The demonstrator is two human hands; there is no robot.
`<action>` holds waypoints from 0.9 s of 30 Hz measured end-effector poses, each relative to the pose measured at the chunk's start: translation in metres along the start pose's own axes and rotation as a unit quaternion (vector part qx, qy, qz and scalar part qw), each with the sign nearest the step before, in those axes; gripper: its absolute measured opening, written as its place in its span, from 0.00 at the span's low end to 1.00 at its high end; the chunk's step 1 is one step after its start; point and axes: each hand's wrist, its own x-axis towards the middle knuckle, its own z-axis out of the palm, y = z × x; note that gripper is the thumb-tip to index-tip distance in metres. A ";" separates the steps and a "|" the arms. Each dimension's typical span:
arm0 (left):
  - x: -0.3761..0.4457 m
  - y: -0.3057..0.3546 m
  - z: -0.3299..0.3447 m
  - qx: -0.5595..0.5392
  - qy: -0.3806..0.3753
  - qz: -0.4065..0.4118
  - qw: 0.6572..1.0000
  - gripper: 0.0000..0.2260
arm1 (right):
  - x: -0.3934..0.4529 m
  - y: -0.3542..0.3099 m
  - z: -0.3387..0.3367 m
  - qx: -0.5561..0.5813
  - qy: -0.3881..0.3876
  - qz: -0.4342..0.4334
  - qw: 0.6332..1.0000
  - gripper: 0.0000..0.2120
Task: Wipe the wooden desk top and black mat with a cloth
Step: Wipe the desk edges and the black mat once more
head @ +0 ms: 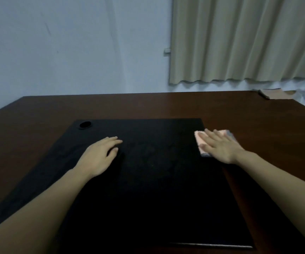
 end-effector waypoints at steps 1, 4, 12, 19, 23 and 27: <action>-0.008 -0.012 -0.002 0.004 0.003 -0.011 1.000 0.18 | 0.007 -0.004 -0.001 0.001 0.007 0.015 1.000 0.29; -0.025 -0.036 -0.008 0.000 0.019 -0.035 0.999 0.18 | 0.016 -0.055 0.013 -0.004 0.030 -0.010 0.999 0.29; -0.037 -0.057 -0.029 -0.045 0.045 -0.071 0.995 0.18 | -0.031 -0.186 0.036 -0.032 0.022 -0.186 0.982 0.29; -0.048 -0.093 -0.025 -0.022 0.015 -0.072 0.997 0.19 | -0.006 -0.069 0.020 -0.002 0.031 0.047 0.998 0.29; -0.047 -0.106 -0.016 -0.021 0.000 -0.100 0.995 0.20 | 0.006 -0.107 0.016 0.007 0.031 0.086 0.996 0.29; -0.042 -0.104 -0.013 0.009 -0.009 -0.106 0.994 0.20 | 0.007 -0.203 0.027 -0.029 0.035 -0.042 0.998 0.29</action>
